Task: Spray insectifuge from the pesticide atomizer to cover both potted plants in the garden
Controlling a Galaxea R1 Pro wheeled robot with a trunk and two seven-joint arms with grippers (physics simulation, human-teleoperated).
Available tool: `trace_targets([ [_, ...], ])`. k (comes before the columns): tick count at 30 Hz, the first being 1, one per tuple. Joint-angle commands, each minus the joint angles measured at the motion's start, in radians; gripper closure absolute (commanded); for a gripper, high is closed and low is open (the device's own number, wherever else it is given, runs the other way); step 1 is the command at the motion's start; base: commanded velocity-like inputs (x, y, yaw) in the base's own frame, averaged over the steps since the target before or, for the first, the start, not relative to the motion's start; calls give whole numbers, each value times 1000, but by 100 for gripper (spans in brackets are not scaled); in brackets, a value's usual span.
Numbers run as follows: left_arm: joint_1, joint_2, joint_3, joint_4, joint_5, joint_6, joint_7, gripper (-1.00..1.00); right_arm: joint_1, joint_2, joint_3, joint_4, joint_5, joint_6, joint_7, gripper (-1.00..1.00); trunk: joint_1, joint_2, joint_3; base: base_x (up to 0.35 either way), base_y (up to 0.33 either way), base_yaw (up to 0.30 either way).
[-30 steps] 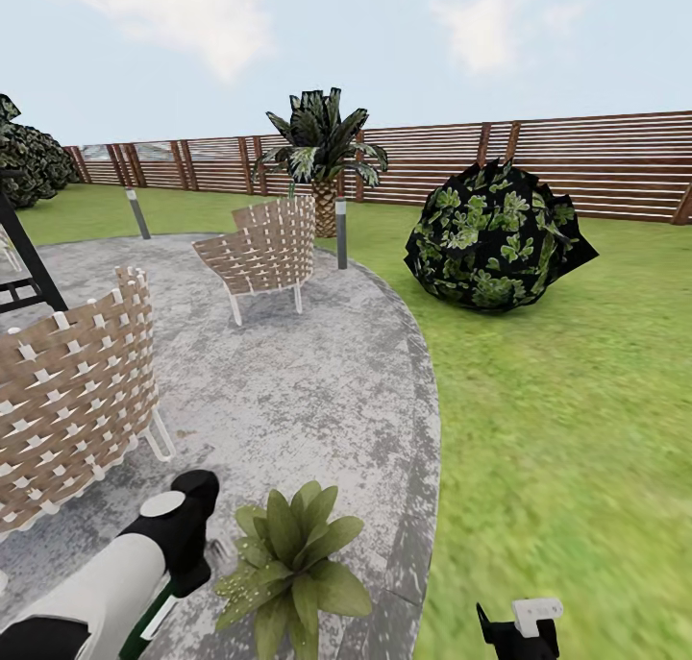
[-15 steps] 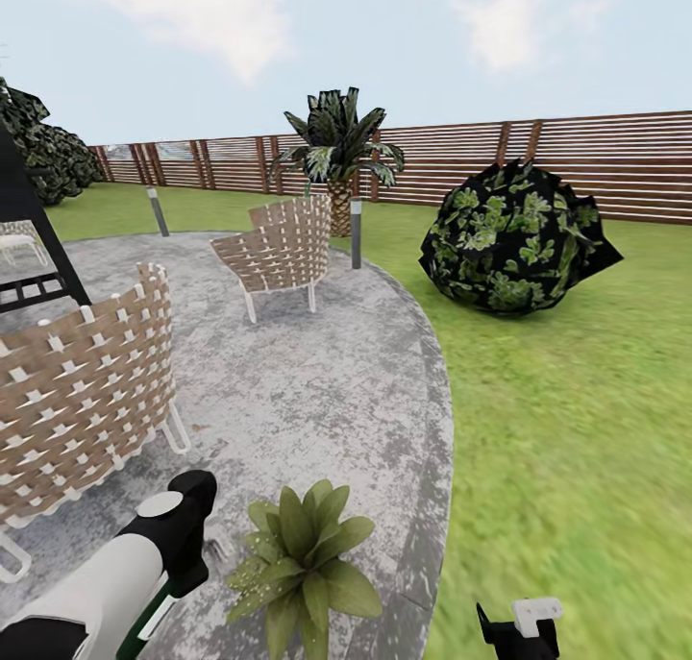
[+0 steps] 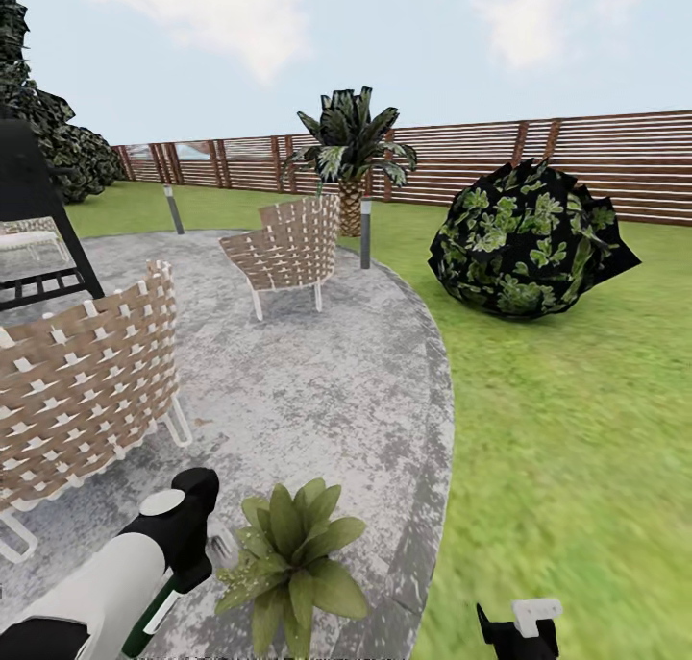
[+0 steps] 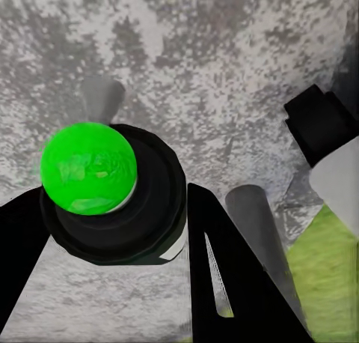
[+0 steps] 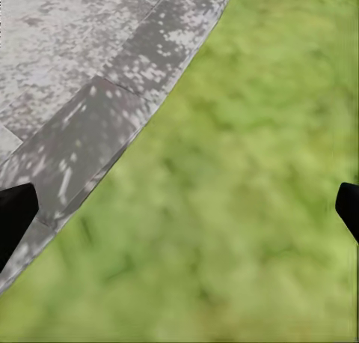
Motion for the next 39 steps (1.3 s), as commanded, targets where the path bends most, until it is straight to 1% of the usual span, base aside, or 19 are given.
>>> trace_targets([
  [1, -1, 1, -8, -2, -5, 9, -10, 100, 0, 0, 7, 0, -10, -3, 3, -100, 0, 0, -1, -36, -161, 250],
  [9, -22, -4, -9, -2, -5, 11, -25, 100, 0, 5, 7, 0, -11, -3, 3, -100, 0, 0, -1, -5, -23, 239],
  [10, -24, -7, -9, -3, -3, 12, -25, 100, 0, 5, 7, 0, -11, -3, 3, -100, 0, 0, -1, 0, 0, 40],
  [11, -31, -17, -8, -4, -2, 12, -24, 100, 0, 5, 7, 0, -11, -3, 3, -100, 0, 0, -1, 0, 0, 16],
  [14, -42, -33, -9, -8, -1, 14, -26, 100, 0, 5, 7, 0, -11, -3, 3, -100, 0, 0, -1, 0, 0, 5],
  [15, -59, -37, -8, -8, 0, 15, -27, 100, 0, 5, 7, 0, -10, -3, 3, -100, 0, 0, -1, 0, 0, 0],
  [18, -66, -42, -8, -8, -1, 15, -27, 100, 0, 5, 7, 0, -10, -3, 3, -100, 0, 0, -1, 0, 0, 0],
  [23, -59, -39, -11, -7, -4, 17, -25, 100, 0, 5, 7, 0, -9, -3, 3, -100, 0, 0, -1, 26, 0, 0],
  [29, -54, -39, -10, -6, -3, 30, -23, 100, 0, 5, 7, 0, -9, -3, 4, -100, 0, 0, -1, 256, -29, 0],
  [32, -53, -38, -9, -5, -8, 31, -16, 100, 0, 5, 7, 0, -9, -3, 4, -100, 0, 0, -1, 117, -84, 0],
  [36, -47, -22, -9, 7, -13, 29, -13, 100, 0, 5, 8, 0, -9, -3, 4, -100, 0, 0, -1, 13, -12, 58],
  [39, -47, -22, -11, 10, -13, 29, -14, 100, 0, 5, 8, 0, -9, -3, 4, -100, 0, 0, -1, 1, -1, 239],
])
